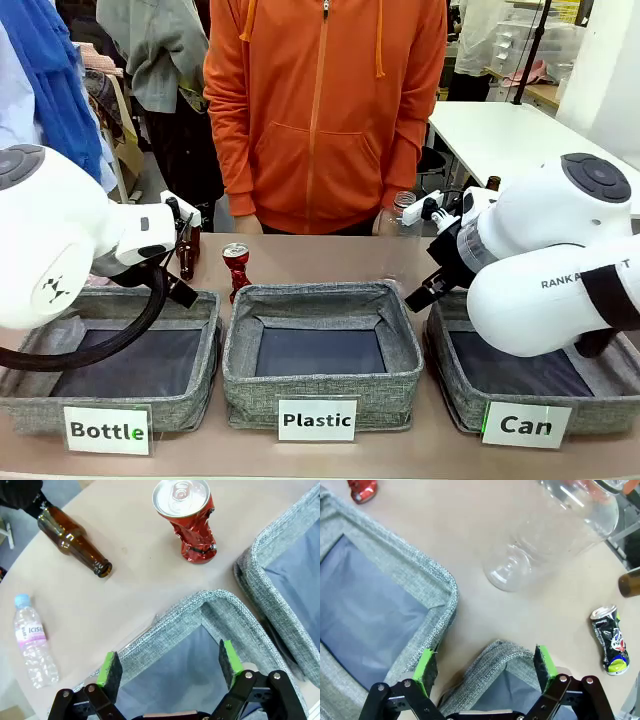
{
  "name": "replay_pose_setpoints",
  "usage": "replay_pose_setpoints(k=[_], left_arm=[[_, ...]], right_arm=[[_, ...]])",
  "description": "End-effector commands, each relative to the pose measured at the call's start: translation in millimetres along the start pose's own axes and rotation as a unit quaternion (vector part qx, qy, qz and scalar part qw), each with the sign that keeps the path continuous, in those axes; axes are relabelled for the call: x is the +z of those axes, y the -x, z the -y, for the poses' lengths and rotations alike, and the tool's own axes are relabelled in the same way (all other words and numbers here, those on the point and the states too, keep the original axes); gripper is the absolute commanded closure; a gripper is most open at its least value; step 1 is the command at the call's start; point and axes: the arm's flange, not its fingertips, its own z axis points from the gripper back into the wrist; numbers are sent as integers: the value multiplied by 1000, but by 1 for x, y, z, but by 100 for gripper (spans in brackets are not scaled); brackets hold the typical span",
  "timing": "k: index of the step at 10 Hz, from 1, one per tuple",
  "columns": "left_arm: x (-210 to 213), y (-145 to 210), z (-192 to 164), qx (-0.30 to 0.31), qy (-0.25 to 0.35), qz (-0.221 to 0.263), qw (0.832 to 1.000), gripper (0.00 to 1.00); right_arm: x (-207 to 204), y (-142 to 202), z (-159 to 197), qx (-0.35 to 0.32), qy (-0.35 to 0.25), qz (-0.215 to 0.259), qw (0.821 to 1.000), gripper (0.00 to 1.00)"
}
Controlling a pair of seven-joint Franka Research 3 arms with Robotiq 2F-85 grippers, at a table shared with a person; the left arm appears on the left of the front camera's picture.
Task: Sort the can waste into the basket.
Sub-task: Pick up the can waste from the table and place it in the right Fabric basket.
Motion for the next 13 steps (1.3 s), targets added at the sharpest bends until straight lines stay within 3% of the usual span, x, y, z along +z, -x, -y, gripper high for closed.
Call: replay_pose_setpoints(k=[1, 10, 12, 13], left_arm=[[0, 0, 0, 0, 0, 0, 1000, 0], [0, 0, 0, 0, 0, 0, 1000, 0], [20, 0, -2, -10, 22, 2, 1000, 0], [55, 2, -3, -10, 76, 16, 997, 0]], right_arm=[[0, 0, 0, 0, 0, 0, 1000, 0], [0, 0, 0, 0, 0, 0, 1000, 0], [17, -13, -5, 36, -49, -2, 998, 0], [52, -15, 1, 36, -92, -8, 995, 0]])
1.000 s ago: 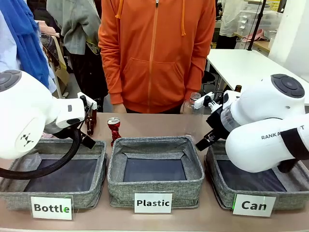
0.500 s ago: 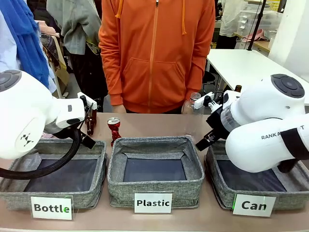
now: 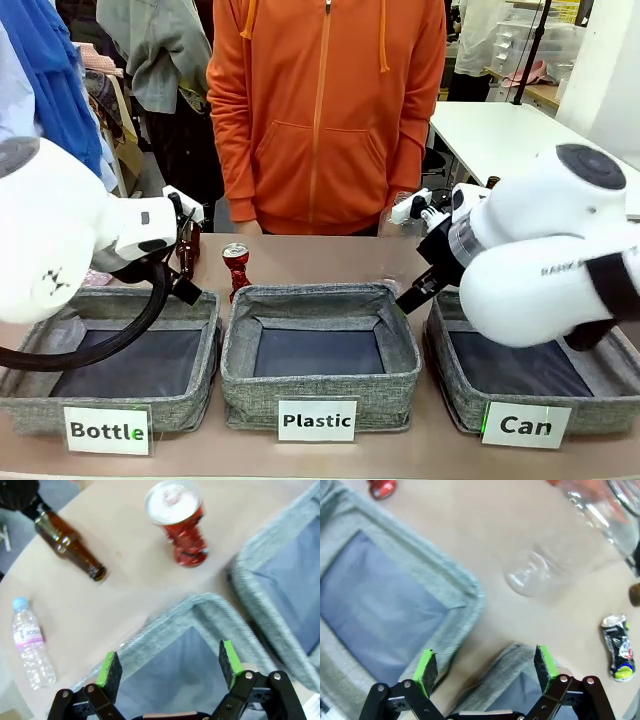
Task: Sort the can waste into the basket.
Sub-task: Pick up the can waste from the table and place it in the right Fabric basket.
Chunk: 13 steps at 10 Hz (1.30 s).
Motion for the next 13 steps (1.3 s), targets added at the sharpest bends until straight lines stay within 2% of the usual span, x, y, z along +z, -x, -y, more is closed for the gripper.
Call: replay_pose_setpoints(k=[1, 2, 3, 4, 5, 7, 8, 9, 10, 11, 12, 13], left_arm=[[74, 14, -6, 15, 80, 15, 997, 0], [104, 22, -7, 47, 120, -14, 992, 0], [123, 39, -4, 36, 170, -8, 985, 0], [146, 64, -8, 10, 229, 20, 973, 0], [163, 90, -14, -11, 299, 60, 952, 0], [174, 133, -49, 47, 361, 150, 919, 0], [164, 151, -68, 84, 396, 194, 894, 0], [146, 159, -89, 120, 424, 205, 874, 0], [130, 166, -113, 157, 440, 209, 859, 0], [114, 176, -136, 200, 469, 238, 827, 0], [99, 189, -157, 243, 475, 265, 803, 0], [80, 205, -174, 297, 487, 285, 771, 0]], right_arm=[[75, 4, 19, 21, -89, 7, 996, 0], [106, 13, 19, 13, -120, 0, 993, 0], [130, 28, 23, -6, -140, 12, 990, 0], [152, 47, 30, -17, -209, 32, 977, 0], [168, 67, 46, -41, -280, 60, 957, 0], [178, 106, 92, -136, -370, 131, 910, 0], [173, 127, 119, -163, -395, 161, 890, 0], [164, 149, 150, -205, -424, 192, 861, 0], [157, 168, 172, -239, -440, 212, 840, 0], [149, 187, 189, -257, -443, 230, 827, 0], [139, 207, 206, -289, -453, 247, 807, 0], [130, 229, 221, -324, -448, 258, 792, 0]])
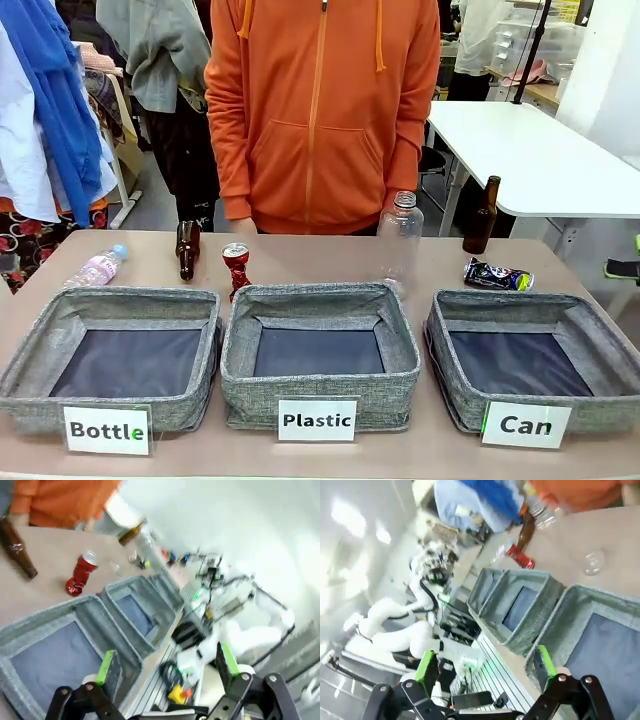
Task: Sort the can waste into the basket.
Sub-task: Pick up the can waste from the table and place it in the right Fabric basket.
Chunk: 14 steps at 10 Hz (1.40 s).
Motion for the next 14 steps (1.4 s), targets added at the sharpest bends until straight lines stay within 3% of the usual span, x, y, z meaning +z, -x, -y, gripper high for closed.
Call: replay_pose_setpoints(k=[1, 3, 4, 5, 12, 13, 14], left_arm=[[-12, 23, -41, 70, 39, 52, 995, 0], [-28, 29, -48, 109, 34, 80, 990, 0], [-38, 29, -39, 102, 15, 86, 991, 0], [-10, 29, -62, 110, 39, 77, 990, 0], [-10, 29, -62, 110, 39, 77, 990, 0], [-10, 29, -62, 110, 39, 77, 990, 0], [-10, 29, -62, 110, 39, 77, 990, 0]], right_arm=[[13, -7, 29, -25, -13, 34, 999, 0], [17, -2, 47, -56, 3, 40, 998, 0], [19, -1, 62, -88, 71, 41, 993, 0], [20, 7, 46, -61, -5, 40, 997, 0], [21, 8, 48, -75, 1, 30, 997, 0], [-7, -13, 31, -59, 83, -38, 994, 0], [-32, -37, 15, -37, 173, -86, 980, 0]])
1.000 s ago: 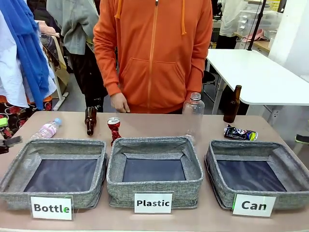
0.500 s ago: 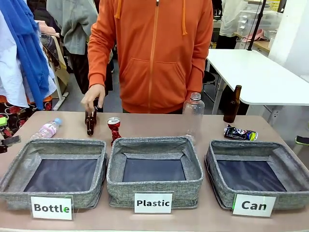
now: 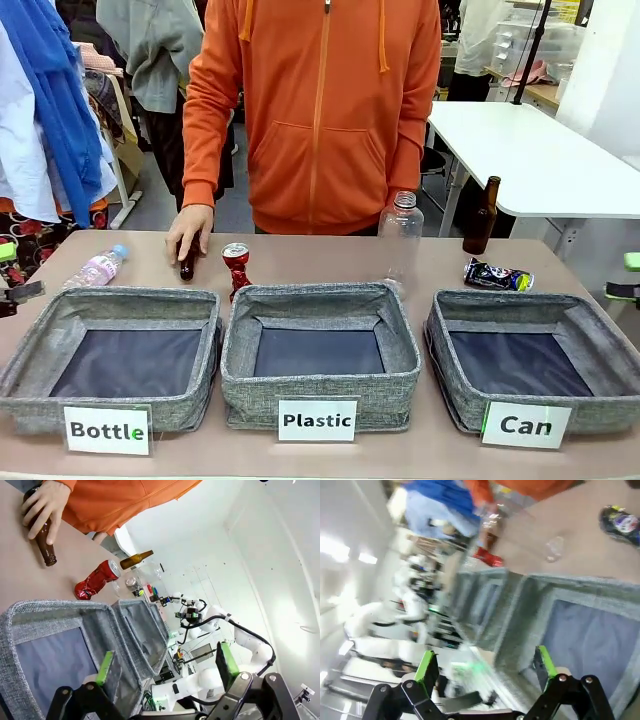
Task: Sort the can waste into the basket.
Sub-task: Pick up the can waste from the table and place it in the right Fabric basket.
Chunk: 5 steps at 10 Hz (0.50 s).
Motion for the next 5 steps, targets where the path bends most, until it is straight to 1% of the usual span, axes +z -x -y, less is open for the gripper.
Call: replay_pose_setpoints(k=[1, 2, 3, 4, 5], left_arm=[[2, 3, 3, -7, 8, -3, 1000, 0], [2, 3, 3, -7, 8, -3, 1000, 0], [2, 3, 3, -7, 8, -3, 1000, 0], [2, 3, 3, -7, 8, -3, 1000, 0], [2, 3, 3, -7, 8, -3, 1000, 0]], right_arm=[[-41, -42, -50, 47, 187, -82, 978, 0], [-58, -60, -60, 77, 260, -99, 958, 0], [-81, -78, -62, 102, 363, -96, 921, 0], [-97, -87, -62, 122, 418, -98, 895, 0], [-111, -90, -63, 136, 444, -88, 881, 0]])
